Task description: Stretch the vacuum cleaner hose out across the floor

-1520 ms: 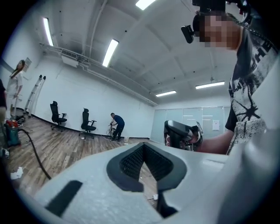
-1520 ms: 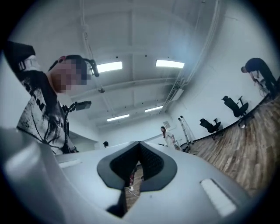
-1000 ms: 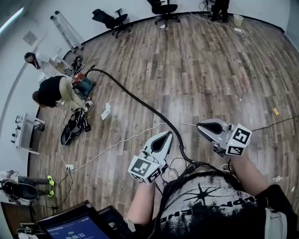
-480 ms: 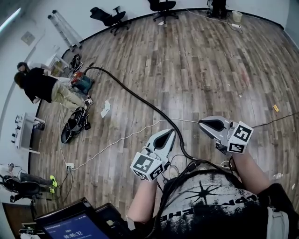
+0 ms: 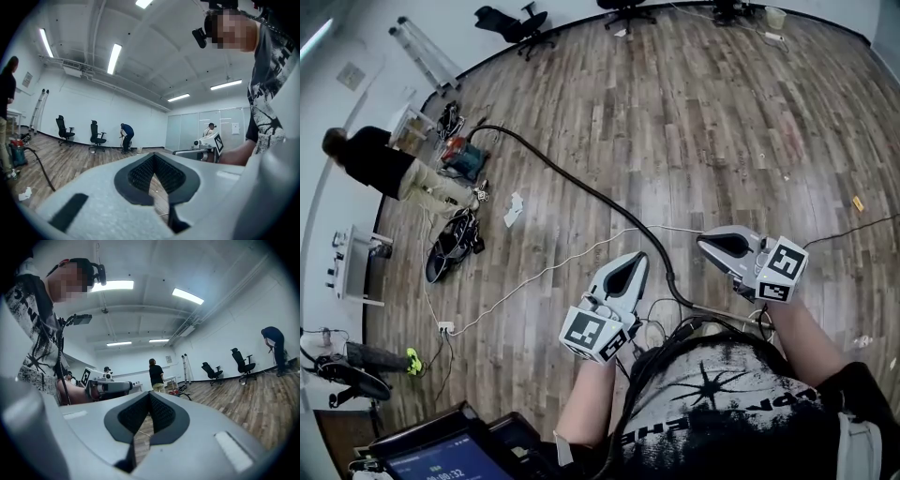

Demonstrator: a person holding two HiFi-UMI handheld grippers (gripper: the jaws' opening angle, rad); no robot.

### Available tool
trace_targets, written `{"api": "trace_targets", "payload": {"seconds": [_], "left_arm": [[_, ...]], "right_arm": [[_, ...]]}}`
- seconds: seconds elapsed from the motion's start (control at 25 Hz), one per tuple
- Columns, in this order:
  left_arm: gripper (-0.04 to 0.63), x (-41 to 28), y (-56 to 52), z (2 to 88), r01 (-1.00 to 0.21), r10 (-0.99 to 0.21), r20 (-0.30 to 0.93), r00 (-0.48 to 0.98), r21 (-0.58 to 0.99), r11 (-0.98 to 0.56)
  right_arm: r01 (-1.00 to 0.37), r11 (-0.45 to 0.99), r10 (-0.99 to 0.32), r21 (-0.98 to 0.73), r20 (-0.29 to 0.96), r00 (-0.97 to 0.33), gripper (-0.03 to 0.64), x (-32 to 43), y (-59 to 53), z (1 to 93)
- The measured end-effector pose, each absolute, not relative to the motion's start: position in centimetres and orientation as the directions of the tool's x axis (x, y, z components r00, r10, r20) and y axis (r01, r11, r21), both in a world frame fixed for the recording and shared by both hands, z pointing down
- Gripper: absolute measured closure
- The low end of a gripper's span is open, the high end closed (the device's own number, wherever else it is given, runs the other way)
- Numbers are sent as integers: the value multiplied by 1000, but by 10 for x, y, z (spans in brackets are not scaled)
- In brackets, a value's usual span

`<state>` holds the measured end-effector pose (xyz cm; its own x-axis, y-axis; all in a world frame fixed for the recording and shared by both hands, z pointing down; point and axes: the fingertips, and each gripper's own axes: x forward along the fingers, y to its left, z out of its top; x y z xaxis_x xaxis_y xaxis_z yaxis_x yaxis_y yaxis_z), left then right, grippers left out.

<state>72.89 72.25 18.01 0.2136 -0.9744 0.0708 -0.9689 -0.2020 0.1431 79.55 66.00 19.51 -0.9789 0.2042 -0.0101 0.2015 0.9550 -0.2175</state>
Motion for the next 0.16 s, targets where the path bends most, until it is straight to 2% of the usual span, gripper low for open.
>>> {"api": "trace_targets", "payload": {"seconds": [0.16], "left_arm": [[595, 722, 731, 169, -974, -981, 37, 189, 137, -182]], "right_arm": [[210, 953, 210, -216, -24, -977, 611, 792, 668, 190]]}}
